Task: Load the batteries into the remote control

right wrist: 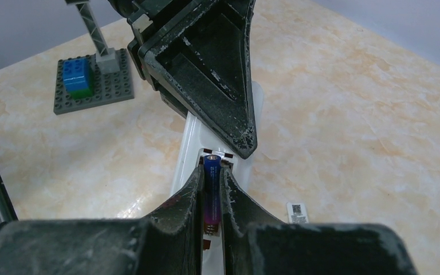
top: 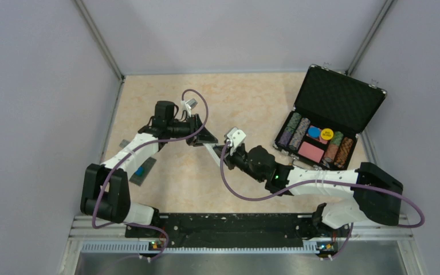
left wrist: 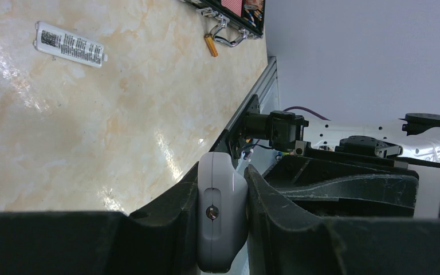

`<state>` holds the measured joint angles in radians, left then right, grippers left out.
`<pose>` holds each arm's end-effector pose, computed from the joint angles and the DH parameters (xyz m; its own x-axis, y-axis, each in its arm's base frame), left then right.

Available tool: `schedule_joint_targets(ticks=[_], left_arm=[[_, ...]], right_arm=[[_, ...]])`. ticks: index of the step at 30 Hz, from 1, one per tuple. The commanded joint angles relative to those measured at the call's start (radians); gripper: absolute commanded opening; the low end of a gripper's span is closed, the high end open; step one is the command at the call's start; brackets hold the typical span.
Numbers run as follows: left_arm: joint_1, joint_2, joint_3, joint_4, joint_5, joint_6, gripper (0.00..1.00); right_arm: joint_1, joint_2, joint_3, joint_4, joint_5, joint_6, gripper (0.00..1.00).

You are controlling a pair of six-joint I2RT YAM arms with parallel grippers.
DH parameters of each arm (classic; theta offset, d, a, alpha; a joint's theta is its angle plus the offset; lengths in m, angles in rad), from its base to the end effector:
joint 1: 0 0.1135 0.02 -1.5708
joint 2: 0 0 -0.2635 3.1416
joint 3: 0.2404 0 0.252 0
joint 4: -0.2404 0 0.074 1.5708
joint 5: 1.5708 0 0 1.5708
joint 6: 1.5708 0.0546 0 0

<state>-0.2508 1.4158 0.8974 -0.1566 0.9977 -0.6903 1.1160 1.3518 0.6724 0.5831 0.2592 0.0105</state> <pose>0.2817 -0.1195 0.2399 -0.9571 -0.1112 -0.2676 0.2083 0.3782 -0.9020 0.1518 0.2787 0.2514 -0.0502 -0.0795 -0.9956 -0.7558 0.6547 -0.0142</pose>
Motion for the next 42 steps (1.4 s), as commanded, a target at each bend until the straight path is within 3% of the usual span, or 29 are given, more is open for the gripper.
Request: schedule_joint_targets(ticks=[1,9,23,32,34,37,42], left_arm=[[-0.004,-0.045,0.001,0.055,0.014,-0.003,0.00],[-0.004,-0.053,0.001,0.047,-0.001,0.016,0.00],[-0.005,-0.053,0.000,0.021,-0.029,0.027,0.00],[-0.005,-0.046,0.009,-0.010,-0.050,0.051,0.00],[-0.005,-0.045,0.011,-0.015,-0.059,0.054,0.00],[-0.005,-0.043,0.012,-0.015,-0.076,0.054,0.00],[-0.005,-0.043,0.013,0.003,-0.099,0.037,0.00]], right_arm=[[-0.009,-0.003,-0.013,0.033,-0.022,0.002,0.00],[-0.009,0.001,0.013,-0.079,-0.018,0.032,0.04],[-0.009,0.008,0.053,-0.139,0.017,0.059,0.26],[-0.009,-0.033,0.055,-0.159,0.018,0.080,0.33],[-0.009,-0.056,0.047,-0.161,0.011,0.086,0.39],[-0.009,-0.106,0.029,-0.164,0.010,0.109,0.56],[-0.012,-0.160,0.035,-0.230,0.022,0.160,0.74]])
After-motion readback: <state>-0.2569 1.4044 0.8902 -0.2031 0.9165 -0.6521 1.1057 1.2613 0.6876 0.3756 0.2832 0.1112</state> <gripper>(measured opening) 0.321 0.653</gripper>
